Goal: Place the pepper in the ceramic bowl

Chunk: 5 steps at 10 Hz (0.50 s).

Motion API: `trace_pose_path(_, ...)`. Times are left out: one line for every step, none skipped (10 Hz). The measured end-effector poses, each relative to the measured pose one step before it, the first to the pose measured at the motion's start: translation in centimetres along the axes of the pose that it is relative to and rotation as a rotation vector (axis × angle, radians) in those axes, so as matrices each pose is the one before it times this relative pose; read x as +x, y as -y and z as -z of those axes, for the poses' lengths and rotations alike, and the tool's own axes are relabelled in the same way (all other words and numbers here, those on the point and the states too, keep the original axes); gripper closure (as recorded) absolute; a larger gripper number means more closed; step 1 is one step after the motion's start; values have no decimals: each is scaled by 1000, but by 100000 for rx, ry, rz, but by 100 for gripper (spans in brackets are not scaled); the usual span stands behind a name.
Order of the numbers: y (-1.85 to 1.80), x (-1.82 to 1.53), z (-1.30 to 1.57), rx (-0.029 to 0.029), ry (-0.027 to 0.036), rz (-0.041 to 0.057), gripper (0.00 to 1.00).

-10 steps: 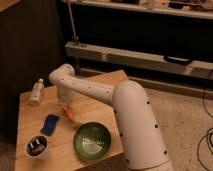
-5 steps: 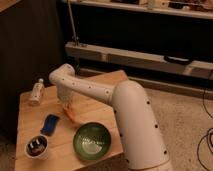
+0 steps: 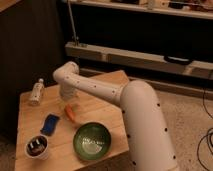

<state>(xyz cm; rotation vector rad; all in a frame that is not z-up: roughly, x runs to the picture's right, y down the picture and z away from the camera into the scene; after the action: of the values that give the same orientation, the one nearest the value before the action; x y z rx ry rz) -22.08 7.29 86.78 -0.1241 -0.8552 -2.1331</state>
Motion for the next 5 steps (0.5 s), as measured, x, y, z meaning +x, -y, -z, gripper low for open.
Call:
trace_pose_path(215, -40, 38, 447, -785, 457, 20)
trace_pose_path(126, -19, -70, 149, -334, 314, 20)
trace_pose_path(91, 10, -404, 22, 245, 157, 20)
trace_pose_path(158, 163, -421, -371, 336, 414, 20)
trace_pose_path(637, 324, -640, -479, 661, 1191, 20)
